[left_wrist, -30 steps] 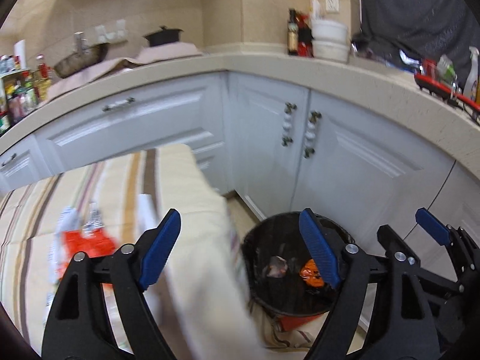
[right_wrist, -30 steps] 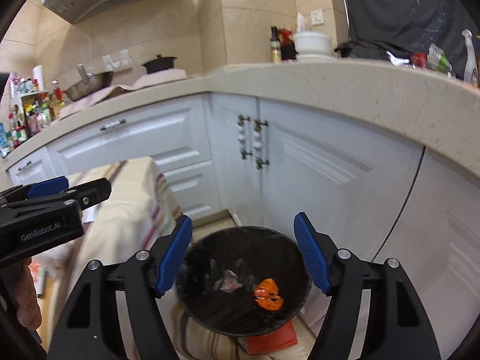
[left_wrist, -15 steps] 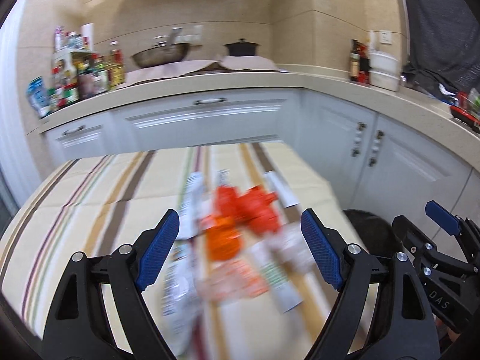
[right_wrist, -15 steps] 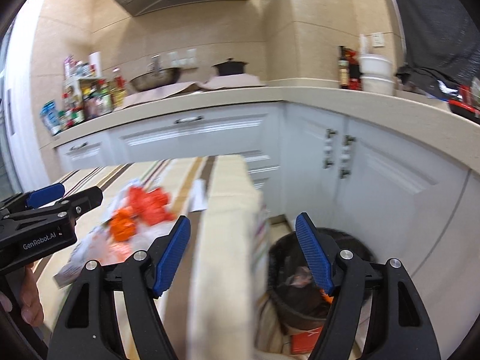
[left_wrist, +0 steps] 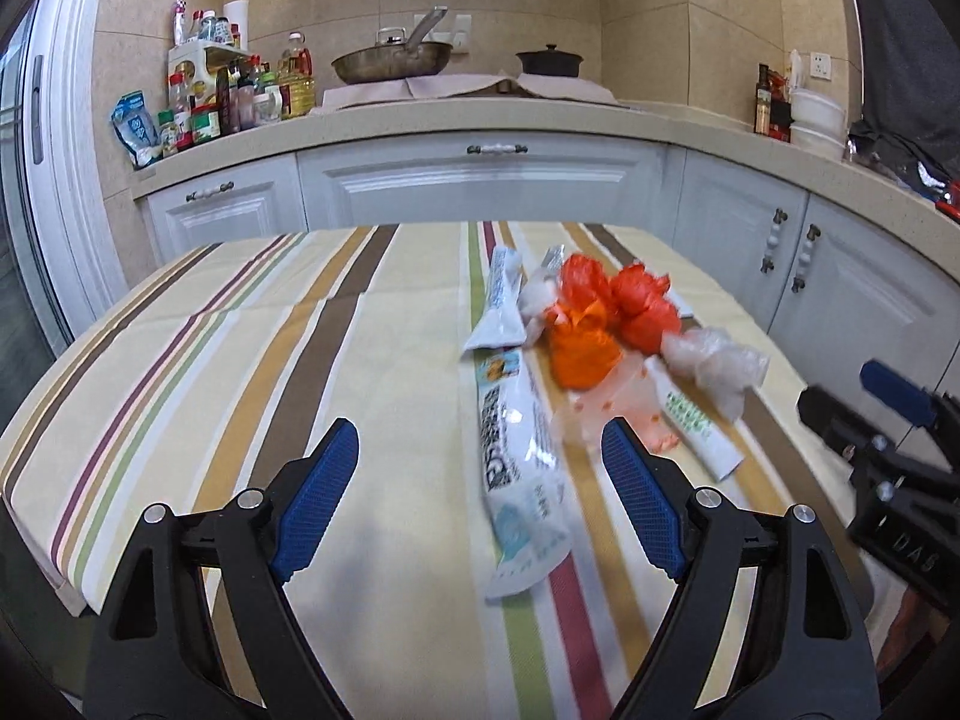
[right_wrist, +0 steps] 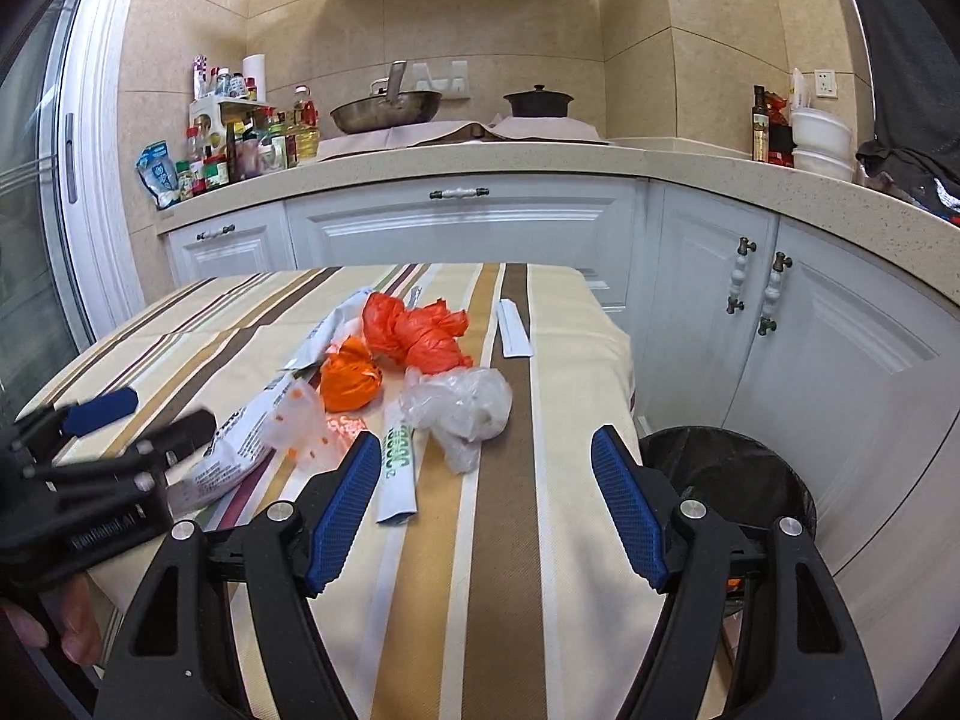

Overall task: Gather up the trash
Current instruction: 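Grasp the white snack wrapper with the left gripper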

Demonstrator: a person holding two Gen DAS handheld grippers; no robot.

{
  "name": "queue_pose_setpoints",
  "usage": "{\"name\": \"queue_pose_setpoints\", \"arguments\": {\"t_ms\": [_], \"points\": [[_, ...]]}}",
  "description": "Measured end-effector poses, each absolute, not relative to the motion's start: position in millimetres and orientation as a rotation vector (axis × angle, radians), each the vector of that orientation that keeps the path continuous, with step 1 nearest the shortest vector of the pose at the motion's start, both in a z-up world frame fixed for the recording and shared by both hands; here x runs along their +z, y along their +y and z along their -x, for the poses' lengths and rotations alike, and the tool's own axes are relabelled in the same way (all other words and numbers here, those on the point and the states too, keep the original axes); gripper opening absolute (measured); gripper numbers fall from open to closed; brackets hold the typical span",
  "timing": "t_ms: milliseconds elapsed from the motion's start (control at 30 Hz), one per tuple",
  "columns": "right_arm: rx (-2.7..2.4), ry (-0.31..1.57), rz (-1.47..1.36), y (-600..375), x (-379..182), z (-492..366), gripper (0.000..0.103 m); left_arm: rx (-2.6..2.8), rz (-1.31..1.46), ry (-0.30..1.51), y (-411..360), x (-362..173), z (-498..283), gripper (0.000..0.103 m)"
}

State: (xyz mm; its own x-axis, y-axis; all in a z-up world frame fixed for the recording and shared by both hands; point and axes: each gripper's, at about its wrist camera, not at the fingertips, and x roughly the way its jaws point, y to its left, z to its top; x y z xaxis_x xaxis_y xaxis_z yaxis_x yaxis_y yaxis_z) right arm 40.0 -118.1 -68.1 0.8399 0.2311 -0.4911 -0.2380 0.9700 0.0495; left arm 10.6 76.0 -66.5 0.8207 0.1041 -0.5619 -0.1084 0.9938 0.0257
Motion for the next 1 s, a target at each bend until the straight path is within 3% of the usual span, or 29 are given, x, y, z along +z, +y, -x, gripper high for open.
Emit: {"name": "queue_pose_setpoints", "arguments": {"t_ms": [333, 567, 1000], "points": [[0.246, 0.534, 0.012, -115.6, -73.1, -39.1, 0.071, 0.097, 0.010, 0.636, 77.8, -92.5, -18.6, 0.079], [0.266, 0.550, 0.015, -109.7, -76.4, -42.7, 0.071, 0.059, 0.024, 0.672, 80.2, -99.0, -23.6, 0.032], [0.379, 0.555, 0.071, -62.2, -63.1, -54.2, 0.071, 0.094, 0.091, 0.647, 115.1, -86.8, -15.4, 0.032]]}}
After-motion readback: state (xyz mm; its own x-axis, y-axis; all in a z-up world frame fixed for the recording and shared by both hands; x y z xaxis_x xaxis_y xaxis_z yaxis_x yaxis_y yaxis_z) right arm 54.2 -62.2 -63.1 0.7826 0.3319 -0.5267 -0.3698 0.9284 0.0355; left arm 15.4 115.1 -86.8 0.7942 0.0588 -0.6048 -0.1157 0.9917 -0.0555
